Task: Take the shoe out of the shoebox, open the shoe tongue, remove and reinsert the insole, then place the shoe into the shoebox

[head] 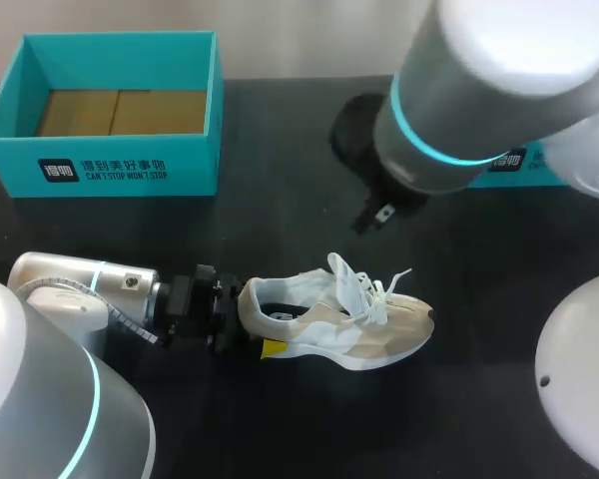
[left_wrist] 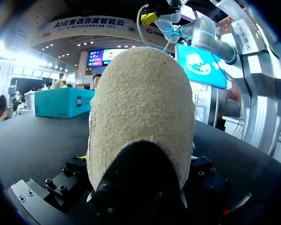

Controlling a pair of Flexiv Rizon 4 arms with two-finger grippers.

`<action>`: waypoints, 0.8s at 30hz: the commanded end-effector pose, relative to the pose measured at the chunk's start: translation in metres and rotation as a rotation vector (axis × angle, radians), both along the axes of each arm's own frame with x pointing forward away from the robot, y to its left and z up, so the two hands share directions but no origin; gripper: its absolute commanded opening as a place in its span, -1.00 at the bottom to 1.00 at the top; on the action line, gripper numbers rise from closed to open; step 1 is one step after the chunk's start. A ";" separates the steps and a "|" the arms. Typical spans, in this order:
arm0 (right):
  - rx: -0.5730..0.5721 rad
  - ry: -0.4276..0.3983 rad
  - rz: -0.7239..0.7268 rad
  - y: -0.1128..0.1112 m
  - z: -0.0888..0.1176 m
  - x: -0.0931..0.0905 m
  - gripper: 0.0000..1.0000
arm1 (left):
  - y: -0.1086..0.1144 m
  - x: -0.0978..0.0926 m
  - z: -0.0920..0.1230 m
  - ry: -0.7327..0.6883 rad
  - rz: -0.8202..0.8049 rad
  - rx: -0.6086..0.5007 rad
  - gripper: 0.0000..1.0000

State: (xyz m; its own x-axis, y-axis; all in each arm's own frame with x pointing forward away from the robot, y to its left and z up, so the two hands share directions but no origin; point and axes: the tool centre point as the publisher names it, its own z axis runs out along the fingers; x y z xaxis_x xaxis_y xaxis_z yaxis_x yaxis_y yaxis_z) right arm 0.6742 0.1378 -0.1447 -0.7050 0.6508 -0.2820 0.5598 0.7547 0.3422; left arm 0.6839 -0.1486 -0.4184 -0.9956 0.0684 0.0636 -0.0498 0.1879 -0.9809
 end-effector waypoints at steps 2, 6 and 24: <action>-0.089 0.054 0.097 0.035 -0.008 0.008 -1.00 | 0.000 -0.001 0.000 0.000 0.002 0.001 -1.00; -0.090 0.073 0.107 0.038 -0.009 0.009 -1.00 | 0.000 -0.001 0.000 0.000 0.002 0.001 -1.00; -0.038 0.124 0.419 0.075 -0.044 0.007 -1.00 | 0.000 -0.001 0.000 0.000 0.002 0.001 -1.00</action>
